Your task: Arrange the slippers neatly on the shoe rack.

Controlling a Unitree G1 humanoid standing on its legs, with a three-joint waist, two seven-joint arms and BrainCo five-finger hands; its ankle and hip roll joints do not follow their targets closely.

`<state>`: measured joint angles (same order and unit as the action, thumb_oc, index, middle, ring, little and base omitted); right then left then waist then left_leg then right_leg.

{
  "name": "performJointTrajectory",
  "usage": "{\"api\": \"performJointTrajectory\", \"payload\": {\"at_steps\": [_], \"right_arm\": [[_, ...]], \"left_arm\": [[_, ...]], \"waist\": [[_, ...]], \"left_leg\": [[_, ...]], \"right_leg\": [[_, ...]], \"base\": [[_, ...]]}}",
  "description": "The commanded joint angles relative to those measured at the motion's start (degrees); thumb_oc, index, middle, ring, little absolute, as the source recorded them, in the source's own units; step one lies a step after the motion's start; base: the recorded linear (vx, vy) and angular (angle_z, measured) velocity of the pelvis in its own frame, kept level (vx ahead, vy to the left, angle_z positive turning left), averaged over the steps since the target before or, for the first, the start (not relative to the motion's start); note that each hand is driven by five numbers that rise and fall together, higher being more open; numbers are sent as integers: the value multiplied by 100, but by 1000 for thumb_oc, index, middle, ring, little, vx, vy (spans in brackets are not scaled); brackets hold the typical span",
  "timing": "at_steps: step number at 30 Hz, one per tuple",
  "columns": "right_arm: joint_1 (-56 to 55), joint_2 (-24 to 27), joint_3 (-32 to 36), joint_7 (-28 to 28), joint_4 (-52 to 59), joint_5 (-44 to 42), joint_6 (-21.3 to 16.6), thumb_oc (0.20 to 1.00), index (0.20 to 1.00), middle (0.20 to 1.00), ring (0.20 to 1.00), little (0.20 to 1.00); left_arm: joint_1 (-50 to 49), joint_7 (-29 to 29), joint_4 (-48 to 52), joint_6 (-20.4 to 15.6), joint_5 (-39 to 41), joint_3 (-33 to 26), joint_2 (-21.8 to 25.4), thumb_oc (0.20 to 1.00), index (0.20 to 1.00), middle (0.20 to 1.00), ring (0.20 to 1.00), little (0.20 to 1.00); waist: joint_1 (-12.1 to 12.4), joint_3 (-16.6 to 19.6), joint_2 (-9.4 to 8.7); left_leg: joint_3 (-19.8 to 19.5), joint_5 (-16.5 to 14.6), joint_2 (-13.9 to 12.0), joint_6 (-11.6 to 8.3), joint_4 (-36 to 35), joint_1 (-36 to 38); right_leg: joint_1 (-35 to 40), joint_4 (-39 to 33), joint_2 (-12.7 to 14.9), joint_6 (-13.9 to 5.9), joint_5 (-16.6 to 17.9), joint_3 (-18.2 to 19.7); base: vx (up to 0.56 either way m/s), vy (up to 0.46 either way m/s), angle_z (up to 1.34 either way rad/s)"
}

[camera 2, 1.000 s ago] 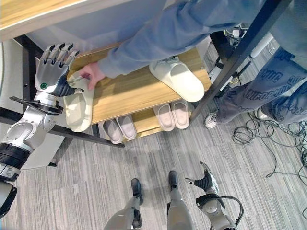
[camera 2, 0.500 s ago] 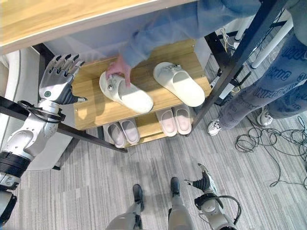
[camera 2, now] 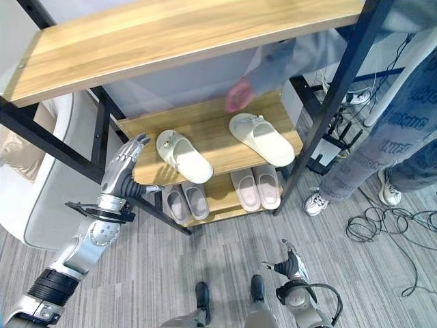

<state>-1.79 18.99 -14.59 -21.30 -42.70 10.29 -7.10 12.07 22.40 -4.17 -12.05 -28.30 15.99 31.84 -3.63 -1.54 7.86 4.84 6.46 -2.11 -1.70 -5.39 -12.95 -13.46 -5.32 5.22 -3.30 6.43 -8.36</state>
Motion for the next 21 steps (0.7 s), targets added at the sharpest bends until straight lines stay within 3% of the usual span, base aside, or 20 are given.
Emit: {"api": "performJointTrajectory", "payload": {"at_steps": [1, 8, 15, 19, 21], "right_arm": [[-16, -93, -18, 23, 121, 27, -106, 1000, 1000, 1000, 1000, 1000], [13, -138, -112, -8, -15, -55, -139, 1000, 1000, 1000, 1000, 1000], [35, -63, -225, -78, -136, -80, -109, 1000, 1000, 1000, 1000, 1000], [181, 83, -304, -216, -252, -128, -89, 1000, 1000, 1000, 1000, 1000], [186, 96, -307, -308, -311, -155, -128, 1000, 1000, 1000, 1000, 1000]], "left_arm": [[186, -176, 283, -407, 386, -23, 257, 1000, 1000, 1000, 1000, 1000], [782, -188, -90, -319, 398, 549, 26, 1000, 1000, 1000, 1000, 1000], [1605, 142, -892, -66, 136, 981, -307, 1000, 1000, 1000, 1000, 1000], [2463, 447, -2205, 257, 135, 1306, -683, 1000, 1000, 1000, 1000, 1000], [2894, 657, -2723, 445, -1, 1361, -596, 1000, 1000, 1000, 1000, 1000]], "waist": [[14, 95, -291], [-112, 143, -304], [-240, 204, -234], [-386, 175, -101], [-414, 190, -66]], "left_leg": [[-186, -299, 96, -332, 39, -30], [-212, -269, 50, -368, 39, -23], [-119, -281, 25, -350, 39, -134], [-29, -221, -15, -384, 39, -348], [-1, -184, -43, -399, 39, -499]], "right_leg": [[267, 32, 580, -622, -178, -124], [319, 53, 545, -590, -199, -201], [56, 54, 522, -603, -149, -20], [-269, 92, 541, -595, -106, 96], [-455, 83, 535, -599, -62, 119]], "base": [[-8, -19, 13], [-7, -32, 4], [-4, -16, -7], [-30, -32, -23], [-30, -46, -15]]}}
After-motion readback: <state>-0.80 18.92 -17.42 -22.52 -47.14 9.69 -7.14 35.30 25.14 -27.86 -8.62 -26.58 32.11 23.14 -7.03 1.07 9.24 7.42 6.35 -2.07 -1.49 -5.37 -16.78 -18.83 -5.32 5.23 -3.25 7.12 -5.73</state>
